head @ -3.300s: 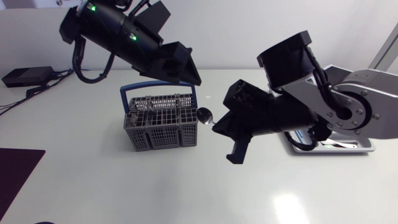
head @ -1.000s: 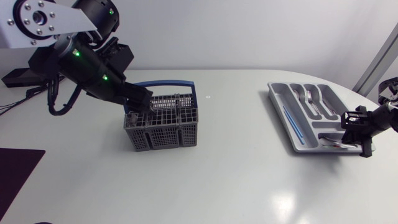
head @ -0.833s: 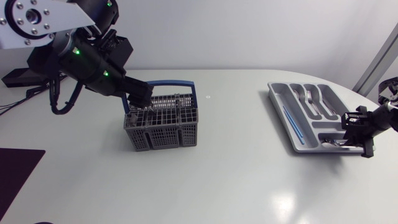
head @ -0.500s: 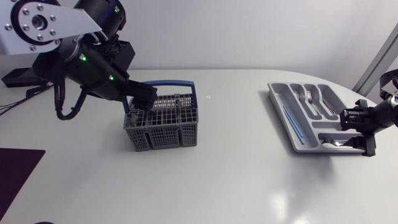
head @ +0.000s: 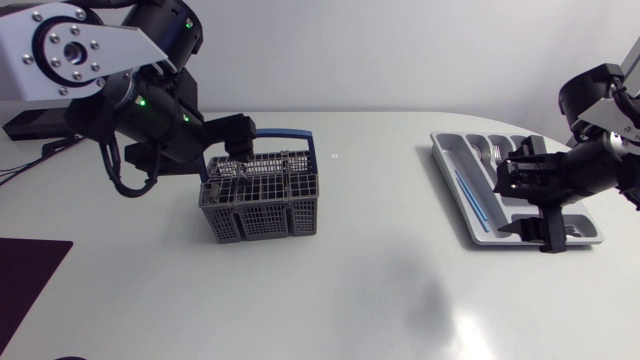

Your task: Unload the cutlery basket into the drawer organizer.

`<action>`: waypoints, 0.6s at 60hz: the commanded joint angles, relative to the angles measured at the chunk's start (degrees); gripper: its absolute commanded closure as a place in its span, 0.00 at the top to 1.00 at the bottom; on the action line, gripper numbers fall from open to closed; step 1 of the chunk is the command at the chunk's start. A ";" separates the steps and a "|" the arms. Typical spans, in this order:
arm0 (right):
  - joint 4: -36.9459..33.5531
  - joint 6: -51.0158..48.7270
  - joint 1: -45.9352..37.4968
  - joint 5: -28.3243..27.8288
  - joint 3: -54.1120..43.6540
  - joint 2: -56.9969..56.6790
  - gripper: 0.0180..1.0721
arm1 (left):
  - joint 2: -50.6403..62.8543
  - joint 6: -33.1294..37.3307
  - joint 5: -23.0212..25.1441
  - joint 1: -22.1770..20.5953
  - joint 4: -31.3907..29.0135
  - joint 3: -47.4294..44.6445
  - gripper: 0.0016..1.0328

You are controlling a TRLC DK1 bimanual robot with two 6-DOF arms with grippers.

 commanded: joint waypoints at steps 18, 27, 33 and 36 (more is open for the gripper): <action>-0.90 23.47 19.77 0.45 -2.59 -4.07 0.85 | 4.36 -16.04 6.72 1.76 0.69 -1.46 0.95; 0.94 30.41 25.22 1.24 -3.55 -3.45 0.85 | 5.24 -21.49 12.17 3.79 0.96 -1.99 0.95; 2.26 33.75 28.74 1.50 -4.61 -3.19 0.85 | 5.24 -25.01 12.26 4.49 0.96 -2.17 0.96; 2.79 35.68 30.76 1.85 -4.96 -3.19 0.85 | 5.24 -25.89 12.26 4.84 1.04 -2.08 0.96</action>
